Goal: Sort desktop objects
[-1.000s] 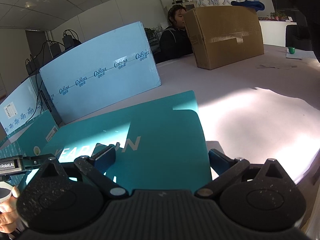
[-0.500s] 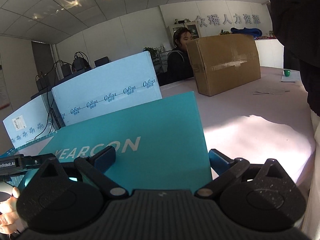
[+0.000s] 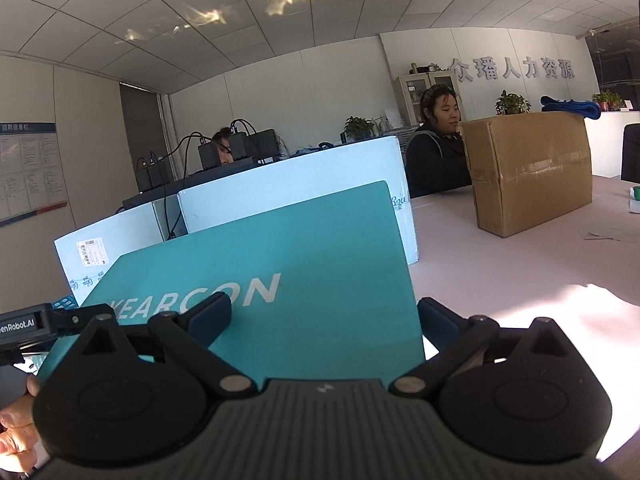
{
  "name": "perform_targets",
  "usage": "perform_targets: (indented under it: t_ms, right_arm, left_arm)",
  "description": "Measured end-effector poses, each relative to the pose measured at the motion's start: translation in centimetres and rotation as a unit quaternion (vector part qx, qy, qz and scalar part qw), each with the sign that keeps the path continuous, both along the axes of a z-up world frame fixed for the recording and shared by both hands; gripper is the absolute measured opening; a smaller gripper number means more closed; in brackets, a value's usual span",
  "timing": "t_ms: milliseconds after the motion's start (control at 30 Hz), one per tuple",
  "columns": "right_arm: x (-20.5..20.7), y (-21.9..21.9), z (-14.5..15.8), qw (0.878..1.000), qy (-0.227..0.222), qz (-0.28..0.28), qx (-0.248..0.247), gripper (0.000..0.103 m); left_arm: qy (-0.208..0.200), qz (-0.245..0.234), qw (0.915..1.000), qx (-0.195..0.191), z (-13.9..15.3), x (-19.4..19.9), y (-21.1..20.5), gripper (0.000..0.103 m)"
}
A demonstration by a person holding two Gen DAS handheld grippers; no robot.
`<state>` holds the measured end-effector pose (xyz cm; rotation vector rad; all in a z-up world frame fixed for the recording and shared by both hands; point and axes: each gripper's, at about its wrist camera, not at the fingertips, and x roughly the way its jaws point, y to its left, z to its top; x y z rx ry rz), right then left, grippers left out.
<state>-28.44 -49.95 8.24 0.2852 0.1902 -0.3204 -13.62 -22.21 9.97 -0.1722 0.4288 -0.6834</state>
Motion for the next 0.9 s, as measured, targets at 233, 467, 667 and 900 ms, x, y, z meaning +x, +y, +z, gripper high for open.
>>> perform_targets:
  t_ms: [233, 467, 667, 900]
  right_arm:
    - [8.7, 4.8, 0.4, 0.997, 0.002, 0.081, -0.008, 0.101]
    - [16.0, 8.9, 0.3, 0.989, 0.014, 0.144, 0.000, 0.101]
    - [19.1, 10.4, 0.0, 0.987, 0.033, 0.154, 0.017, 0.101]
    - [20.2, 10.8, -0.7, 0.989, 0.048, 0.141, 0.017, 0.101]
  left_arm:
    - [0.012, 0.091, 0.9956, -0.013, -0.2, 5.2, 7.1, 0.102]
    - [0.030, 0.157, 0.9870, -0.007, -0.3, 10.4, 11.8, 0.102]
    - [0.055, 0.169, 0.9841, 0.010, -0.8, 14.8, 12.9, 0.102]
    - [0.077, 0.157, 0.9843, 0.025, -1.5, 17.4, 11.7, 0.102]
